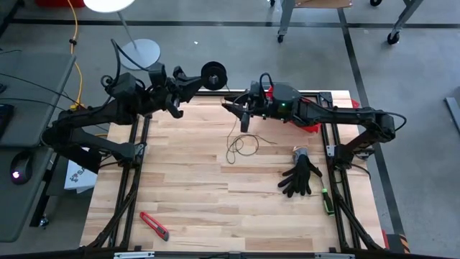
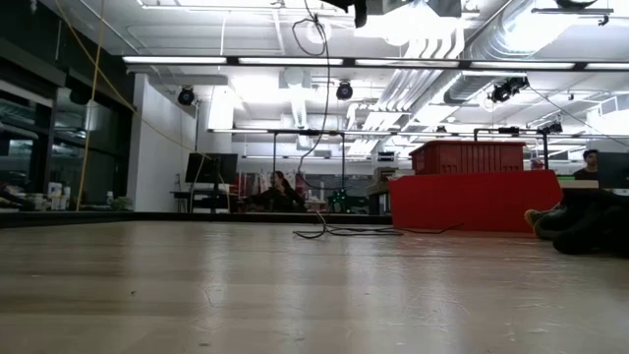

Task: Coil cords
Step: Coil the black wire on the spool

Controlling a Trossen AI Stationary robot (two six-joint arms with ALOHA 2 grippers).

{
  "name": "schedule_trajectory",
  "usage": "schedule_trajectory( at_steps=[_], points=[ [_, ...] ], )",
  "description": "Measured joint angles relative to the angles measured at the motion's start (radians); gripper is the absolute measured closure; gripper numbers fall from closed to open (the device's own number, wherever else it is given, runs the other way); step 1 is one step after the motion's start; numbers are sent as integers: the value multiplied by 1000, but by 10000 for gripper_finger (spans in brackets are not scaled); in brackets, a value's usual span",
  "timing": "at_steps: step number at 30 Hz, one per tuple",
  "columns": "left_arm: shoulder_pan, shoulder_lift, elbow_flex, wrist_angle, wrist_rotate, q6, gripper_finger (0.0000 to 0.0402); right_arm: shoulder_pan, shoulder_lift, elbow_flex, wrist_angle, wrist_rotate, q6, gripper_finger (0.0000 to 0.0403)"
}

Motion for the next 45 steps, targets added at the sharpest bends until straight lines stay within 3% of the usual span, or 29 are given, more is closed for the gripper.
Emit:
schedule_trajectory(
  at_steps=[16,28,39,45],
  points=[
    [2,-3,0,-2,0,2,401,-1,-16,0,39,48,-19,276],
    [2,-17,1,-4,-31,18,401,1,-54,0,20,84,-74,333],
    [2,-19,1,-9,-31,13,401,1,-48,0,18,90,-29,333],
    [2,-18,1,-9,-29,2,401,1,-38,0,33,77,9,307]
  ],
)
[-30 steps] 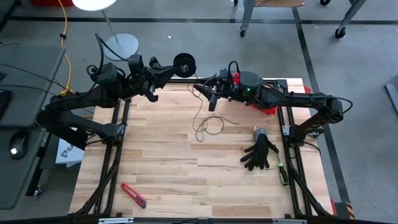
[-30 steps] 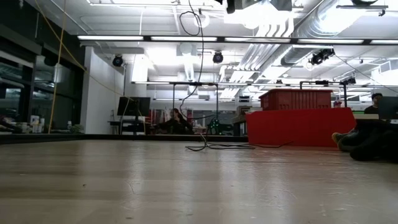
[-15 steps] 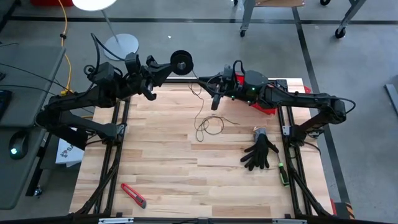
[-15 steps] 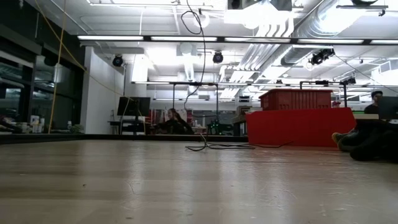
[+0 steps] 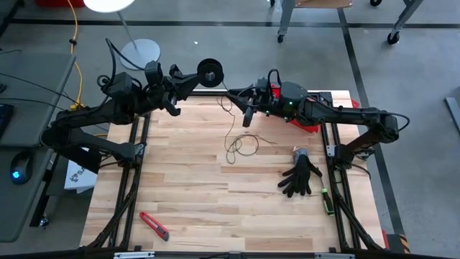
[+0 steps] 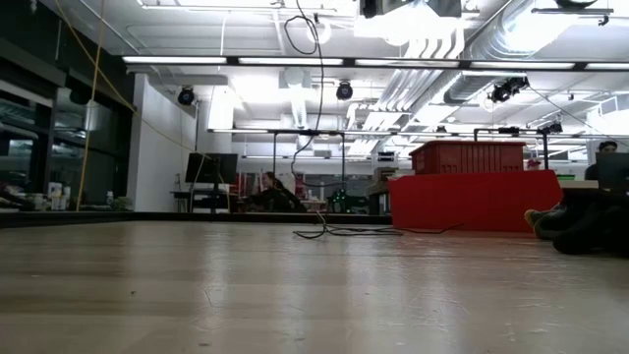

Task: Coil cords
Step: Coil the black wire on the spool

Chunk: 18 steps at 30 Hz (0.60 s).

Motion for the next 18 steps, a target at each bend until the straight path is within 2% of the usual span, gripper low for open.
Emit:
schedule_trajectory(
  at_steps=[8,13,18],
  points=[
    [0,1,0,6,3,-2,401,0,20,0,16,-19,18,277],
    [0,1,0,5,3,-9,401,0,21,0,22,-18,19,282],
    [0,1,0,-2,3,-19,401,0,21,0,33,-18,19,305]
  ],
)
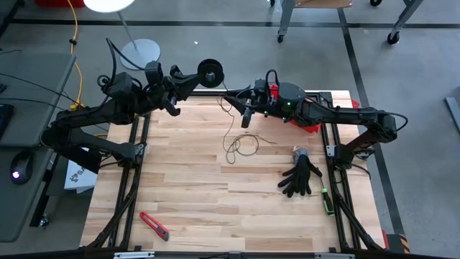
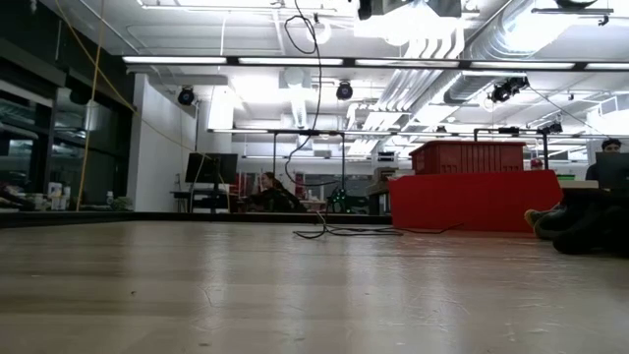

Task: Coil cords
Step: Coil the black wire on the spool

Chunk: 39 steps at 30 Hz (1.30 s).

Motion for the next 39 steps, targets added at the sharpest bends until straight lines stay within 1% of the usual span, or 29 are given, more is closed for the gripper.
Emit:
schedule_trajectory(
  at_steps=[5,8,10,14,16,22,24,26,30,32,35,37,39],
  points=[
    [0,0,0,0,0,0,401,3,0,0,-2,0,-8,335],
    [2,0,0,0,-3,0,401,3,0,0,-3,-6,-12,379],
    [7,0,0,0,-4,-11,401,3,0,0,-2,-7,-22,395],
    [8,2,0,-3,-5,-26,401,14,0,0,11,-2,-27,401],
    [8,2,0,-4,-8,-25,401,21,0,0,11,19,-30,402],
    [8,2,0,-12,-31,-39,401,27,0,0,24,17,-29,402],
    [8,2,0,-12,-51,-84,401,33,0,0,27,17,-29,402],
    [8,3,0,-11,-82,-163,401,43,6,0,36,13,-29,403],
    [24,20,0,-10,-84,-399,401,66,50,7,152,-38,0,403],
    [33,34,0,-13,-78,-502,401,80,89,52,154,-55,15,403],
    [43,54,0,-22,-76,-578,401,110,159,151,133,-93,-14,403],
    [49,68,0,-22,-73,-633,401,130,203,229,87,-100,-57,403],
    [55,76,-1,-24,-39,-670,401,145,238,302,24,-102,-101,403]
  ],
)
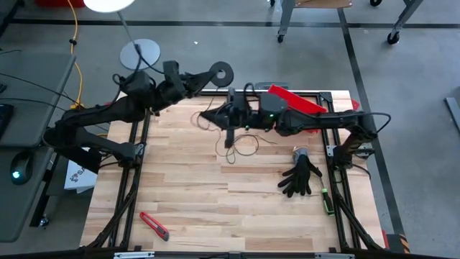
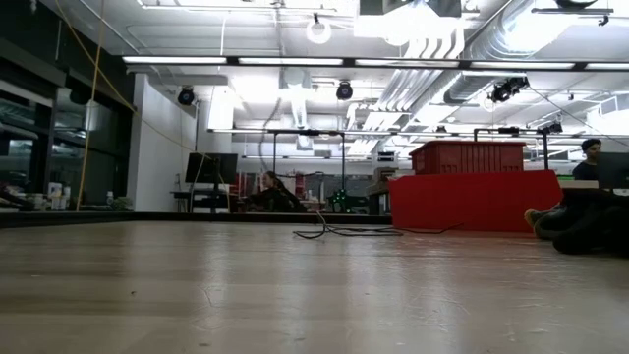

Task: Coil cords
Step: Coil the black wire on the spool

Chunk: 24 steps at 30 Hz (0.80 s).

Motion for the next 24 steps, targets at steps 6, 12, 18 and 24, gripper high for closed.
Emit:
schedule_trajectory(
  at_steps=[6,12,18,24],
  points=[
    [-5,-26,-1,5,95,-123,401,-9,26,84,-158,25,-68,403],
    [-42,-81,0,-21,102,-202,401,-42,12,89,-149,-41,-62,403],
    [-69,-88,0,-76,86,-261,401,-30,16,104,-101,-50,-68,403],
    [-77,-73,0,-51,85,-311,401,-36,41,104,-74,-26,-65,403]
  ],
)
